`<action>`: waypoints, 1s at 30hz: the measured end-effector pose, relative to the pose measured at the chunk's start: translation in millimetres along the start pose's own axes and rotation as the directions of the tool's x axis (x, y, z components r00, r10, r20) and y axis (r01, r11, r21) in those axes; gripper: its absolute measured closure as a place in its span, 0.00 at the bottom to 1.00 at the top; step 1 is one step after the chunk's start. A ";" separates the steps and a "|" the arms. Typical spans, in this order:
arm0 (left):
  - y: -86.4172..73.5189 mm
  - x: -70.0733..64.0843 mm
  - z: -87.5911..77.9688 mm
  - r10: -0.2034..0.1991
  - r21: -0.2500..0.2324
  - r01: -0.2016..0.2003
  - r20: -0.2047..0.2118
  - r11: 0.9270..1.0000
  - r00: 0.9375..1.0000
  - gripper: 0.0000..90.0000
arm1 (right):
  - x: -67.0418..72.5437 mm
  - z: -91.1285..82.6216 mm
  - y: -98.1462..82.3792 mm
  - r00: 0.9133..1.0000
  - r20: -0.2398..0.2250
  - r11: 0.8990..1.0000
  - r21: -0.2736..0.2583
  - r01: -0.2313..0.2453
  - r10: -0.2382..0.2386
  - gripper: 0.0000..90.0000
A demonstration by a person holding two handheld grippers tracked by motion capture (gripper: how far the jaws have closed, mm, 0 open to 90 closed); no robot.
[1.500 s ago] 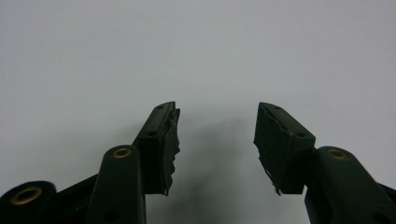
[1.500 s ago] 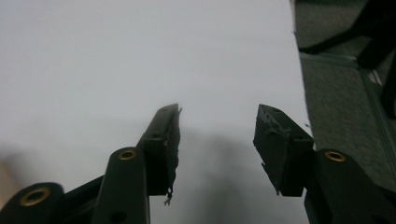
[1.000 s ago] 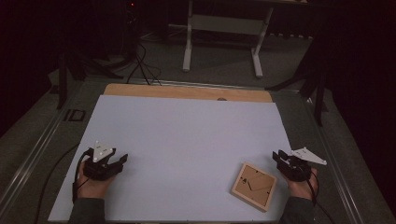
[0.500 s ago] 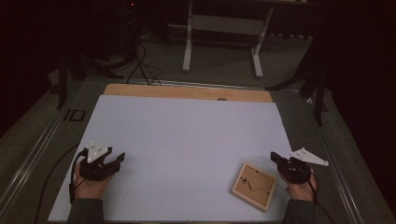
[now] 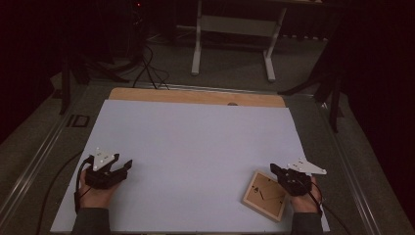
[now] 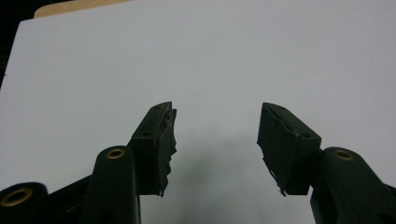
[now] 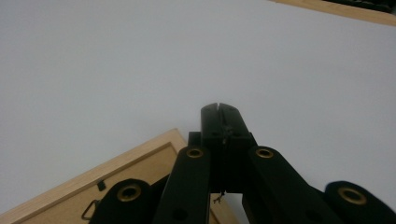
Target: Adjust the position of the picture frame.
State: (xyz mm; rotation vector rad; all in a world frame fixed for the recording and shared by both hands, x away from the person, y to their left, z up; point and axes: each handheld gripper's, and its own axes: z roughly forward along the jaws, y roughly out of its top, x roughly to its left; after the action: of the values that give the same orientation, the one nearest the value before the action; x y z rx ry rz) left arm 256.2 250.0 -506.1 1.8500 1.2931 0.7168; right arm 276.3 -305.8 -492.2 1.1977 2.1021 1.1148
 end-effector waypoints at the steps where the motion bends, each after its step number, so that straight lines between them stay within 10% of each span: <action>1: 0.0 0.0 -0.2 -0.001 -0.002 0.001 -0.001 1.000 1.000 0.51 | 1.4 0.9 -0.1 1.000 -0.002 1.000 0.005 0.007 -0.007 1.00; 30: -0.4 5.1 -5.8 -0.022 -0.043 0.022 -0.003 0.999 1.000 0.54 | 25.1 27.1 -0.5 0.992 -0.044 0.985 0.123 0.124 -0.119 1.00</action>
State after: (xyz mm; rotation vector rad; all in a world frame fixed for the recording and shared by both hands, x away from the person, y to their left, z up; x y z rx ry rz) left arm 253.1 256.5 -503.2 1.7985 1.2882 0.7306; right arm 282.9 -273.0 -507.9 1.0952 2.2700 0.9693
